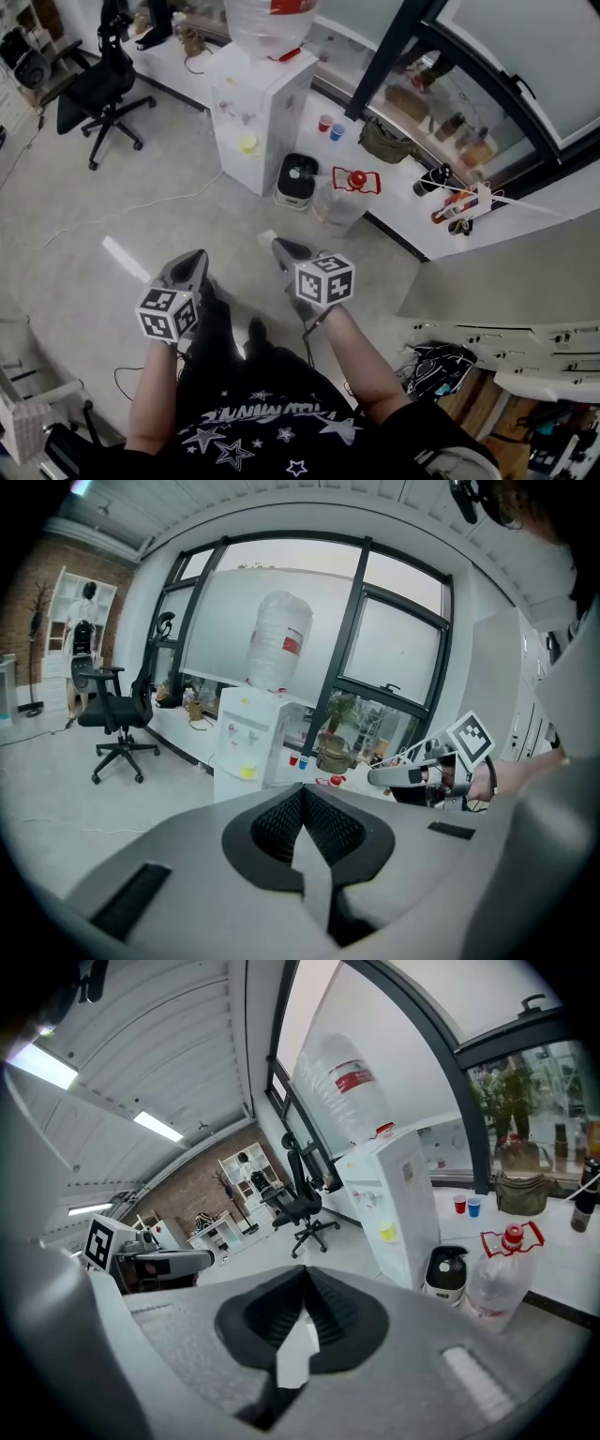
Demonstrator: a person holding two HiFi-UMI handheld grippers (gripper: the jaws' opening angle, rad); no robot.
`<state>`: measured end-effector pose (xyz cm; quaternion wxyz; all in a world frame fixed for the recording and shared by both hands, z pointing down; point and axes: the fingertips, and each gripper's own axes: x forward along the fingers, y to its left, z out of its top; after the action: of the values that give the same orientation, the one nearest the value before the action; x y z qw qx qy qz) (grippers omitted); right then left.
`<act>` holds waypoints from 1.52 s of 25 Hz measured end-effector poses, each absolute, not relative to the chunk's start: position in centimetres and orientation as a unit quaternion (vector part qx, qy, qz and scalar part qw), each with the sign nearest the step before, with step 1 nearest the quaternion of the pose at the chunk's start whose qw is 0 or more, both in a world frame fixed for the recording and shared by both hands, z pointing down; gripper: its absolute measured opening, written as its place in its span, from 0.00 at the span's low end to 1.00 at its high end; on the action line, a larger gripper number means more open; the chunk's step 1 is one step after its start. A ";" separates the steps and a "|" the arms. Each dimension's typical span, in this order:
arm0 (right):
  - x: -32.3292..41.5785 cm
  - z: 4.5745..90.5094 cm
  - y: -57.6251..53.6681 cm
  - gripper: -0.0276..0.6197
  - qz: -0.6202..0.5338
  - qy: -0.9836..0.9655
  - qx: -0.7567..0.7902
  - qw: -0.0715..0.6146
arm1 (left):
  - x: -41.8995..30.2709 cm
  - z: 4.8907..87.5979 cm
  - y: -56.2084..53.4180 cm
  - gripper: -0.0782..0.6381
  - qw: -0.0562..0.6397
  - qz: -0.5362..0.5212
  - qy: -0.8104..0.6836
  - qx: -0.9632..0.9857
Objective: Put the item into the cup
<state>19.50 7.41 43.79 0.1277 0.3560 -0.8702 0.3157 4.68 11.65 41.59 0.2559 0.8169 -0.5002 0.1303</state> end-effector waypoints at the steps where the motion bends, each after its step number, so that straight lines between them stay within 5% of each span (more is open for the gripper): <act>1: 19.5 43.8 7.5 0.05 0.316 -0.870 0.357 0.127 | 4.5 41.7 11.5 0.12 0.257 0.129 -0.502 0.816; 38: 9.0 48.9 -14.4 0.05 0.322 -0.819 0.429 0.202 | -6.3 46.6 -13.4 0.12 0.311 0.124 -0.435 0.836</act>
<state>9.04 -14.39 48.90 0.2016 0.4292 -0.8194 0.3222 -6.29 -13.44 46.61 0.3112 0.8358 -0.4351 0.1236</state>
